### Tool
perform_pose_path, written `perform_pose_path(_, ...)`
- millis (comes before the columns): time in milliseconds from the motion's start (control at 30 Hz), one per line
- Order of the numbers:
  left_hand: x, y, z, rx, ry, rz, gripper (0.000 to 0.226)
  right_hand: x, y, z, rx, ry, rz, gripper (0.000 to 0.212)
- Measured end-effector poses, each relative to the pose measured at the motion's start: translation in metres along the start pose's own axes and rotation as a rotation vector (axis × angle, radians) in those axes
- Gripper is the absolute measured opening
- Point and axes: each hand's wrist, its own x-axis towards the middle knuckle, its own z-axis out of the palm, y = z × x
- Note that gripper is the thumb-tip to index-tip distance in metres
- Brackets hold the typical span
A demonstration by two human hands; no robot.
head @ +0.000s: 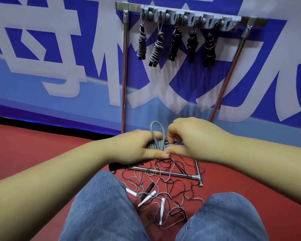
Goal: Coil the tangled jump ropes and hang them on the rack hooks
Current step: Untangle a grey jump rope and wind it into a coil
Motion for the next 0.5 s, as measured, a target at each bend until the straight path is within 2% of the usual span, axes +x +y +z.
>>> perform_pose_path(167,0.005,-0.006,0.008,0.273,-0.023,0.001,0.036,0.007,0.001,0.009,-0.177,-0.149,-0.113,0.028)
perform_pose_path(233,0.007,-0.007,0.008,0.342,-0.002,0.019,0.035,0.01,0.003,0.012,-0.2,-0.151,-0.154,0.026)
perform_pose_path(400,0.014,-0.023,0.01,0.345,0.039,0.078,0.035,0.021,0.01,0.021,-0.26,-0.128,-0.232,0.018)
perform_pose_path(500,0.022,-0.032,0.011,0.268,0.038,0.07,0.027,0.027,0.014,0.025,-0.395,-0.136,-0.275,0.031)
